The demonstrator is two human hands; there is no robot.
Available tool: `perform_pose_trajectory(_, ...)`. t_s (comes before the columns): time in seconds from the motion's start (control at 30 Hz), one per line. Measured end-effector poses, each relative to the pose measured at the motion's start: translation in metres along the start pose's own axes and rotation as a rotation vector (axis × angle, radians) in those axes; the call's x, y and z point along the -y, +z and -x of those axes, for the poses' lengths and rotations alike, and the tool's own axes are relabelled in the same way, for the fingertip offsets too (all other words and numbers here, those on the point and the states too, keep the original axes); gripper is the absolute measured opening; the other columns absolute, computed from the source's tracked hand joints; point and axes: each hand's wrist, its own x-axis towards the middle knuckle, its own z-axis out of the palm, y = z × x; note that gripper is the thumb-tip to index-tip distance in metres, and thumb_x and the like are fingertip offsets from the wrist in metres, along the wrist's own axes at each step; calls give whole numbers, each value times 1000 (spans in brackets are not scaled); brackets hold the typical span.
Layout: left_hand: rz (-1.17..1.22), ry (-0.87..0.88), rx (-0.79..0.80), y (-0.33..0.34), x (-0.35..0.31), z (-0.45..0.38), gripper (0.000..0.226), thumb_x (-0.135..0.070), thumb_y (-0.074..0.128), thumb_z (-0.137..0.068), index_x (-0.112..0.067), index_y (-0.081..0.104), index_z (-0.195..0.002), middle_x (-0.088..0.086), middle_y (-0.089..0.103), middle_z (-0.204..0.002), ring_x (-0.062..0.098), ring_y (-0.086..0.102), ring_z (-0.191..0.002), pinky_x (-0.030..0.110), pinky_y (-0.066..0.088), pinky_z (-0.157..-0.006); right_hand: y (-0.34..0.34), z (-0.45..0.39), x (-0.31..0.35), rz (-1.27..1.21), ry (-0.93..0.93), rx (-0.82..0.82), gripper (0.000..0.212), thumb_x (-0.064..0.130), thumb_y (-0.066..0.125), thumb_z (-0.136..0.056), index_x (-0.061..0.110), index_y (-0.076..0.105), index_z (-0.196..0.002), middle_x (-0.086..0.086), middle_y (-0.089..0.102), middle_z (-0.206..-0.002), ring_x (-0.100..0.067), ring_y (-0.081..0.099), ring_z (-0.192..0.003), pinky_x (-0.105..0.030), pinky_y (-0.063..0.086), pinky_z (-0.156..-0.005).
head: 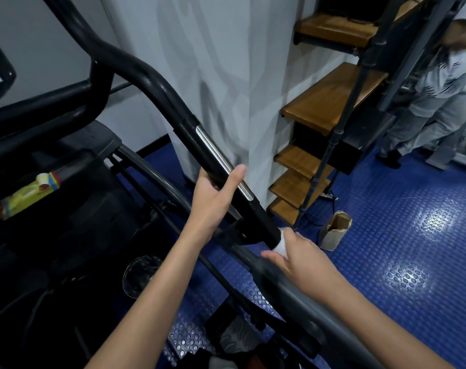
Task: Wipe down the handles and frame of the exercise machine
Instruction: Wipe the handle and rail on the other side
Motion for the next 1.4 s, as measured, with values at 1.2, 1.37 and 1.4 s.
perform_pose_trajectory(1.2,-148,-234,-214,67,59,61,70,-45,86,-72,-26,36,-117,-4,35,-122,15,43,-119,13,38,-82,-5,3,-2,116,178,48,47,65,59,-85,21,49,-100,0,64,-89,-23,65,-83,-35,50,-62)
perform_pose_trajectory(1.37,160,-573,-217,78,67,66,89,-59,90,-58,-32,25,-111,8,51,-126,16,59,-111,33,49,-99,-23,43,-41,160,254,249,43,74,57,-77,33,48,-82,9,58,-85,-15,60,-83,-34,53,-71)
perform_pose_trajectory(1.4,191,-622,-186,79,70,65,92,-63,90,-53,-34,25,-111,11,57,-125,17,62,-110,37,50,-102,-26,48,-49,143,269,299,44,75,59,-75,32,48,-80,11,58,-85,-13,59,-83,-33,53,-72)
